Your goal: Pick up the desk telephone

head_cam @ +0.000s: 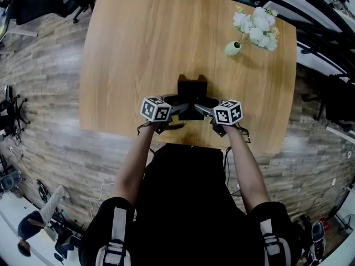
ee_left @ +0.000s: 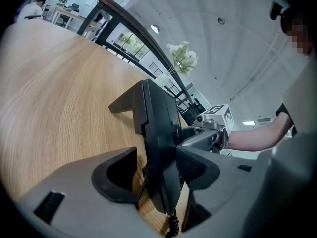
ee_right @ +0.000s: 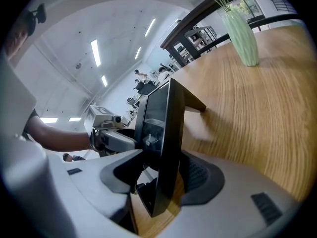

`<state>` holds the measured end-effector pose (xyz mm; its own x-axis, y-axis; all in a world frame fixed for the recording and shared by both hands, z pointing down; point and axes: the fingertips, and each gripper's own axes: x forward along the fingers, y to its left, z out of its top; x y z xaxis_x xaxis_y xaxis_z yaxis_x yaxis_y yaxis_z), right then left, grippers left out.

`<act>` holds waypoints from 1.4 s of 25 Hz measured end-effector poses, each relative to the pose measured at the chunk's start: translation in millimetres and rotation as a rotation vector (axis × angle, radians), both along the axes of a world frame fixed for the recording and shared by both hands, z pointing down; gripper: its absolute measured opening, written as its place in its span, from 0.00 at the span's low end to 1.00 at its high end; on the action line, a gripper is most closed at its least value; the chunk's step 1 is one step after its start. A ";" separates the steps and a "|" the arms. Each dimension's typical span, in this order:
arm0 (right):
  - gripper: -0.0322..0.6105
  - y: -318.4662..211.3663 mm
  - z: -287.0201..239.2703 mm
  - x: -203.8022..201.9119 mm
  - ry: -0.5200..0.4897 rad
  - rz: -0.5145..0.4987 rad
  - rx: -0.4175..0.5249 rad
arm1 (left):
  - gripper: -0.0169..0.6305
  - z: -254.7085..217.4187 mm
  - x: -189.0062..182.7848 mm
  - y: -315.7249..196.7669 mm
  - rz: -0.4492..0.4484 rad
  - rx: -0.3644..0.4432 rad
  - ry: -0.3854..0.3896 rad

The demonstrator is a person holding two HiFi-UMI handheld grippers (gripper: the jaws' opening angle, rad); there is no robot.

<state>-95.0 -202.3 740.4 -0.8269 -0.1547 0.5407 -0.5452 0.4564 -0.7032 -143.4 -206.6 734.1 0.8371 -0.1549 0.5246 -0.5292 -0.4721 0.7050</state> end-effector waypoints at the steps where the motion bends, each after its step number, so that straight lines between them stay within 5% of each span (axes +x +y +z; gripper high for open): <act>1: 0.40 -0.1 -0.1 0.0 -0.001 0.007 0.001 | 0.39 0.0 1.1 0.6 0.005 -0.002 0.002; 6: 0.40 -0.4 -0.7 0.2 -0.003 0.033 -0.004 | 0.40 0.6 13.6 6.6 0.060 0.009 -0.018; 35: 0.39 2.0 -11.1 0.7 0.006 0.027 0.022 | 0.37 -9.5 8.5 7.1 -0.015 0.036 -0.044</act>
